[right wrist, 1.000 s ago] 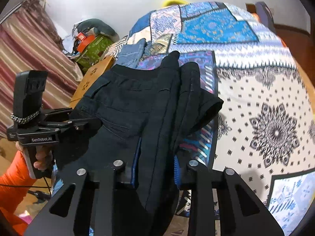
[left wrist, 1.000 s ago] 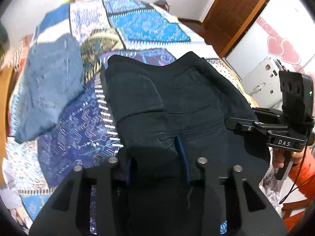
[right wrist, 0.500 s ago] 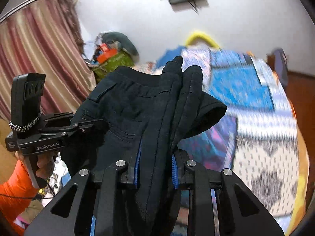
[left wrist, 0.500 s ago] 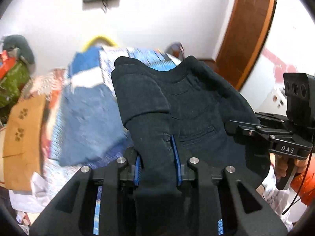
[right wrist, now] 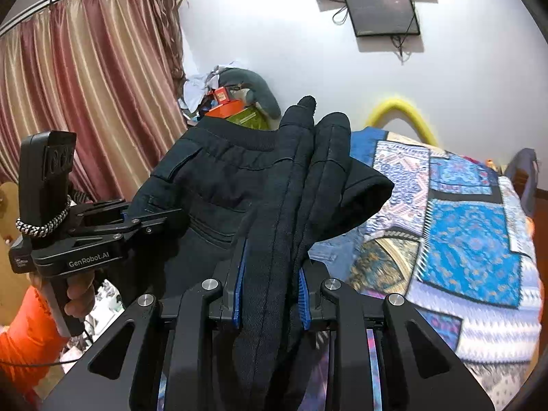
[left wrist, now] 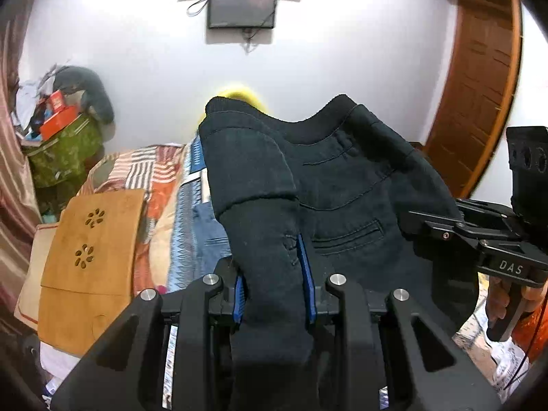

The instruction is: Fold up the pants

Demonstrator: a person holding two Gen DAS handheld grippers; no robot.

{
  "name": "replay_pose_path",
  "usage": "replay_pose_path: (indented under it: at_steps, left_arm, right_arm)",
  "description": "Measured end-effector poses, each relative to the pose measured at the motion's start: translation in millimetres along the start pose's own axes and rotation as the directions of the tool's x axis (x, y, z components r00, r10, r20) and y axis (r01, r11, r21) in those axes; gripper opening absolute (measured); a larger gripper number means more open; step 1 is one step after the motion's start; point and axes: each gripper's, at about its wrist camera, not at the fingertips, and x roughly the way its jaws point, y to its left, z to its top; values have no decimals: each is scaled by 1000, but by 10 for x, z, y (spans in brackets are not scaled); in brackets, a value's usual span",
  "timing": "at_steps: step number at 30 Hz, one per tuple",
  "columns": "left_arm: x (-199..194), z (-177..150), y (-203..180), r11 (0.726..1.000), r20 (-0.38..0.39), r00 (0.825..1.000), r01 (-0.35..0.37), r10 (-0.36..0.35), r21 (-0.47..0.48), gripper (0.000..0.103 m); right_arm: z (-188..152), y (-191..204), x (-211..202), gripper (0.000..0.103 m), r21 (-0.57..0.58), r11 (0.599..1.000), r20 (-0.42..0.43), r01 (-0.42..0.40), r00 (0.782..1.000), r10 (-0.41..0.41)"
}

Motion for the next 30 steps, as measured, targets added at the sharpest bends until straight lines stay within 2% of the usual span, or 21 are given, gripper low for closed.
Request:
replay_pose_path:
  at_steps: [5, 11, 17, 20, 23, 26, 28, 30]
  left_arm:
    - [509, 21, 321, 999, -52, 998, -25, 23, -38, 27]
    - [1191, -149, 528, 995, -112, 993, -56, 47, -80, 27]
    - [1797, -343, 754, 992, -176, 984, -41, 20, -117, 27]
    - [2102, -477, 834, 990, -228, 974, -35, 3, -135, 27]
    - [2349, -617, 886, 989, -287, 958, -31, -12, -145, 29]
    - [2372, -647, 881, 991, -280, 960, -36, -2, -130, 33]
    - [2343, -640, 888, 990, -283, 959, -49, 10, -131, 41]
    - [2294, -616, 923, 987, -291, 956, -77, 34, -139, 41]
  right_arm:
    - [3, -202, 539, 22, 13, 1000, -63, -2, 998, 3]
    - [-17, -429, 1135, 22, 1, 1000, -158, 15, 987, -15]
    - [-169, -671, 1654, 22, 8, 999, -230, 37, 973, -34]
    - [-272, -775, 1844, 22, 26, 998, -274, 48, 961, -39]
    - [-341, -856, 1937, 23, 42, 997, -318, 57, 947, -41]
    - [-358, -866, 1880, 26, 36, 998, -320, 57, 946, -42]
    - [-349, -867, 1821, 30, 30, 997, -325, 65, 944, -52]
    - [-339, -843, 1721, 33, 15, 996, -324, 87, 943, -77]
